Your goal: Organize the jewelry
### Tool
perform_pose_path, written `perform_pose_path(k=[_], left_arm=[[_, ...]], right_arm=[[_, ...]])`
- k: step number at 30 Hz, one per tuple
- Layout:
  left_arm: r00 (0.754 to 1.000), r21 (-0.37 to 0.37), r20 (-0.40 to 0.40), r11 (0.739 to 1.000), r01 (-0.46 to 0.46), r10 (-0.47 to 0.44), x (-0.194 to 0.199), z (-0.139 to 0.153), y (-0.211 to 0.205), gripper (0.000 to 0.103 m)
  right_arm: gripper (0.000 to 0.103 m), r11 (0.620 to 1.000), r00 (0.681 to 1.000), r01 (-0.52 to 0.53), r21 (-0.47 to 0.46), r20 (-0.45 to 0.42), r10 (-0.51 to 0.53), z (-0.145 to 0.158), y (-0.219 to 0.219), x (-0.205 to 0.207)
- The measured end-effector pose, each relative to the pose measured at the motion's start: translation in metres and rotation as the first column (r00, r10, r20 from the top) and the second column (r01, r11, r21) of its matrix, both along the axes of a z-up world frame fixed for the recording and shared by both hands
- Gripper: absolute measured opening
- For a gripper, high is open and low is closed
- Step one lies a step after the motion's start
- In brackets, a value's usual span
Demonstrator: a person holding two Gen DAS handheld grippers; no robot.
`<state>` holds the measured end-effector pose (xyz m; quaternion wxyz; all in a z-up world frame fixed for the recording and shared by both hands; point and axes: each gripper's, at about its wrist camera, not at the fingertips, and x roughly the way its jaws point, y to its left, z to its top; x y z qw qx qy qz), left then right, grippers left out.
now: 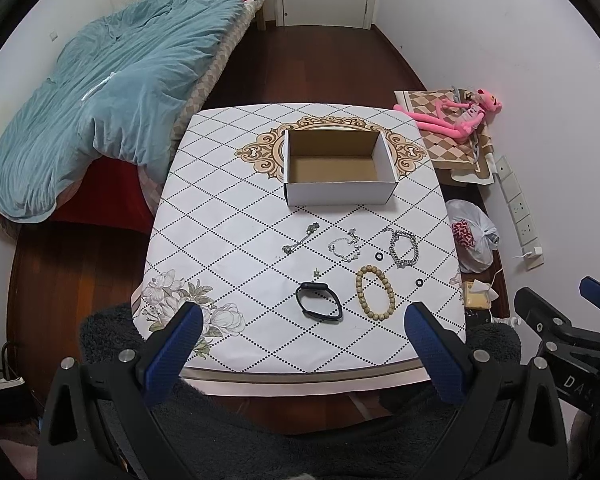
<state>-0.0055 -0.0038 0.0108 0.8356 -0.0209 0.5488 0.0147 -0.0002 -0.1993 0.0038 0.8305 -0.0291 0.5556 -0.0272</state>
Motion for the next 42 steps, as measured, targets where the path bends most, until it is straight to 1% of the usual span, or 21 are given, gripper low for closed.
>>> perform_pose_path(k=[14,21,24,26,29,34,37,39,42], left_arm=[[1.000,-0.011,-0.004,1.000,0.002,-0.002,-0.004,0.000,0.002,0.103],[1.000,-0.017,-0.013,1.000,-0.005,0.004,-0.005,-0.004,0.005,0.103],[1.000,-0.007,-0.012,1.000,-0.015,0.014,0.000,-0.009,0.007,0.103],[1.000,0.003,-0.015,1.000,-0.022,0.022,0.006,-0.018,0.010,0.103],[0.999,0.039,-0.032,0.999,-0.037,0.038,0.018,-0.042,0.016,0.103],[0.994,0.102,-0.102,0.994,-0.038,0.049,0.037,-0.091,0.025,0.103],[0.988,0.121,-0.145,0.992,-0.036,0.054,0.046,-0.114,0.030,0.103],[0.984,0.110,-0.169,0.993,-0.033,0.051,0.051,-0.127,0.033,0.103],[0.978,0.113,-0.200,0.993,-0.031,0.053,0.057,-0.146,0.035,0.103]], right_arm=[[0.103,1.000,1.000,0.000,-0.003,0.005,0.000,0.004,0.000,0.000],[0.103,1.000,1.000,-0.004,0.007,-0.003,0.004,0.005,0.000,0.001],[0.103,1.000,1.000,0.001,0.010,-0.002,-0.001,0.001,-0.001,0.003],[0.103,1.000,1.000,0.005,0.014,-0.011,-0.005,-0.011,0.000,0.009],[0.103,1.000,0.999,0.008,0.019,-0.037,-0.008,-0.034,0.002,0.022],[0.103,1.000,0.995,0.008,0.025,-0.101,-0.006,-0.087,0.013,0.047],[0.103,1.000,0.990,0.011,0.026,-0.138,-0.007,-0.117,0.018,0.056],[0.103,0.999,0.987,0.016,0.034,-0.162,-0.010,-0.137,0.022,0.060],[0.100,0.999,0.981,0.020,0.044,-0.194,-0.011,-0.164,0.027,0.065]])
